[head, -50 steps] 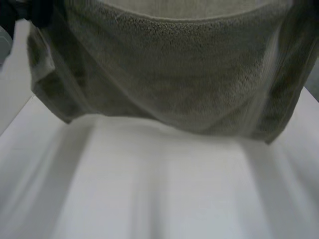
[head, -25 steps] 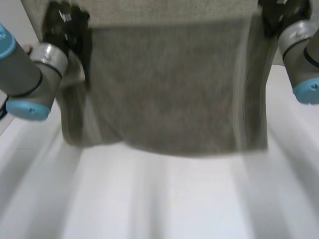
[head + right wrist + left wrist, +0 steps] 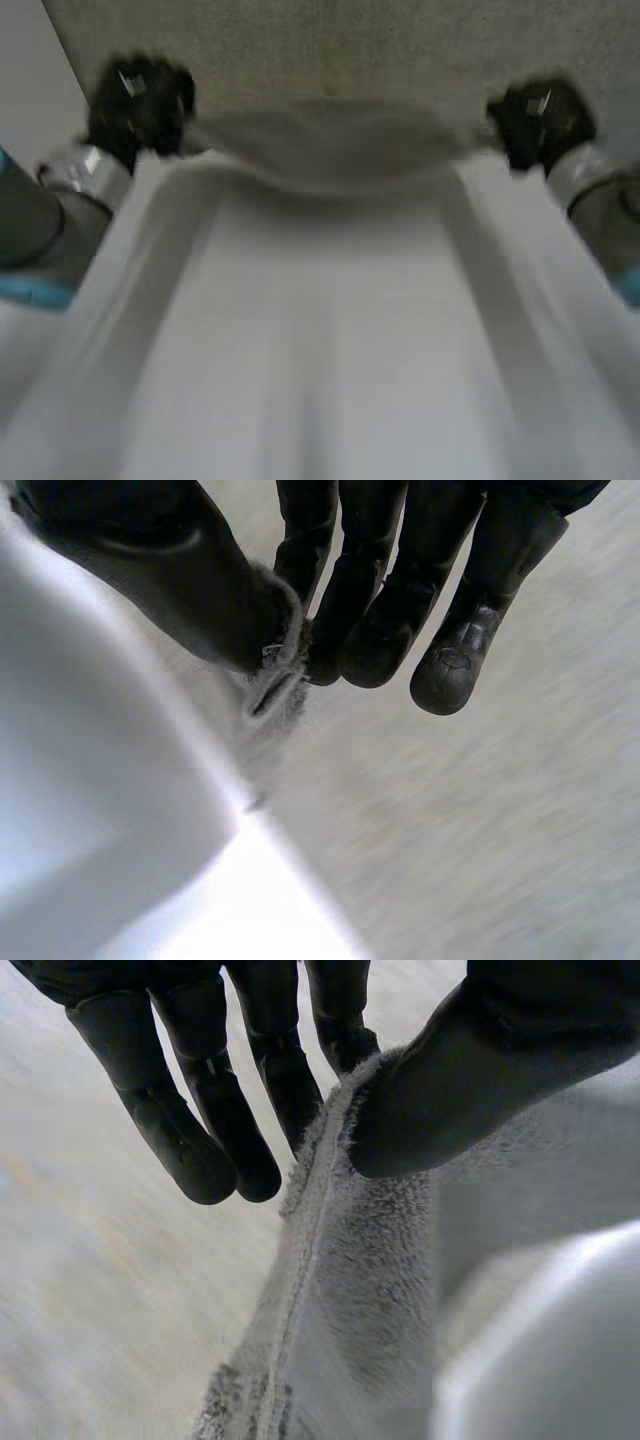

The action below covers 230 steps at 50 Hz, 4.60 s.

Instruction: Fold the towel.

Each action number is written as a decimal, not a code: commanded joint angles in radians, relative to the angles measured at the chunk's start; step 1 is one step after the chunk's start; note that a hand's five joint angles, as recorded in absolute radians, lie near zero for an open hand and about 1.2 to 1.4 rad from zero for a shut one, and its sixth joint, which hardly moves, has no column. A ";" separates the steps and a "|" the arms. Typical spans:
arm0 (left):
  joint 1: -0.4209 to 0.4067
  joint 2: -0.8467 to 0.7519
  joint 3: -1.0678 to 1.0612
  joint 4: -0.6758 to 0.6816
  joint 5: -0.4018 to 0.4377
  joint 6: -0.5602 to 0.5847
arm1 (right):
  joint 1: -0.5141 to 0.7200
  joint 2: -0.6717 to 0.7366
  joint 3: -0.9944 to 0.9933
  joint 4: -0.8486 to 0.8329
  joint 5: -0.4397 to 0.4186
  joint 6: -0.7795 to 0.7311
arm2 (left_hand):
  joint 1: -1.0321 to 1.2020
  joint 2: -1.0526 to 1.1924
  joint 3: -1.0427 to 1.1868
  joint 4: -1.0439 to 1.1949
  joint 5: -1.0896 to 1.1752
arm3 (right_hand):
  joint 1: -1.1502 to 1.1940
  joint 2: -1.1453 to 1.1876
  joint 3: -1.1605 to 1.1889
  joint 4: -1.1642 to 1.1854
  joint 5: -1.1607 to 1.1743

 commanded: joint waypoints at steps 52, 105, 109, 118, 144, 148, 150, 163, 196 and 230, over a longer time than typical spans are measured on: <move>0.076 -0.152 -0.257 -0.042 -0.105 0.473 | -0.107 0.048 0.269 -0.066 0.144 -0.017 | -0.730 -0.770 -0.798 -0.770 -0.948 | 0.052 0.053 0.043 0.047 0.051; 0.135 0.055 -0.230 -0.245 -0.010 0.425 | -0.272 -0.029 -0.037 0.560 -0.166 -0.144 | -0.084 -0.124 -0.152 -0.123 -0.301 | 0.052 0.053 0.043 0.047 0.051; 0.126 -0.055 -0.140 -0.245 -0.047 0.427 | -0.244 0.094 -0.139 0.556 -0.112 -0.144 | -0.084 -0.124 -0.152 -0.123 -0.301 | 0.052 0.053 0.043 0.047 0.051; 0.060 -0.326 0.170 -0.242 -0.177 0.418 | -0.150 0.330 -0.309 0.285 -0.003 -0.137 | -0.084 -0.124 -0.152 -0.123 -0.301 | 0.052 0.053 0.043 0.047 0.051; 0.008 -0.474 0.258 0.010 -0.246 0.424 | -0.090 0.447 -0.295 -0.023 0.095 -0.129 | -1.306 -1.346 -1.373 -1.345 -1.523 | -1.170 -1.169 -1.179 -1.174 -1.170; 0.008 -0.417 0.213 0.010 -0.274 0.410 | -0.100 0.357 -0.237 -0.024 0.089 -0.065 | -1.306 -1.346 -1.373 -1.345 -1.523 | -1.170 -1.169 -1.179 -1.174 -1.170; 0.008 -0.390 0.191 0.011 -0.274 0.405 | -0.103 0.300 -0.208 -0.026 0.081 -0.039 | -1.305 -1.345 -1.373 -1.344 -1.522 | -1.170 -1.169 -1.179 -1.174 -1.170; 0.030 -0.155 -0.041 -0.004 -0.241 0.161 | -0.109 0.042 0.041 0.026 0.072 0.050 | -1.302 -1.342 -1.370 -1.341 -1.519 | -1.170 -1.169 -1.179 -1.174 -1.170; 0.065 -0.006 -0.308 0.008 -0.059 -0.078 | -0.271 0.306 0.032 0.209 -0.092 0.064 | -1.287 -1.327 -1.355 -1.327 -1.505 | 0.051 0.052 0.043 0.047 0.051; 0.059 0.042 -0.268 0.004 -0.068 -0.078 | -0.092 0.212 -0.225 0.120 0.164 -0.123 | -1.296 -1.336 -1.364 -1.335 -1.513 | 0.052 0.053 0.043 0.047 0.051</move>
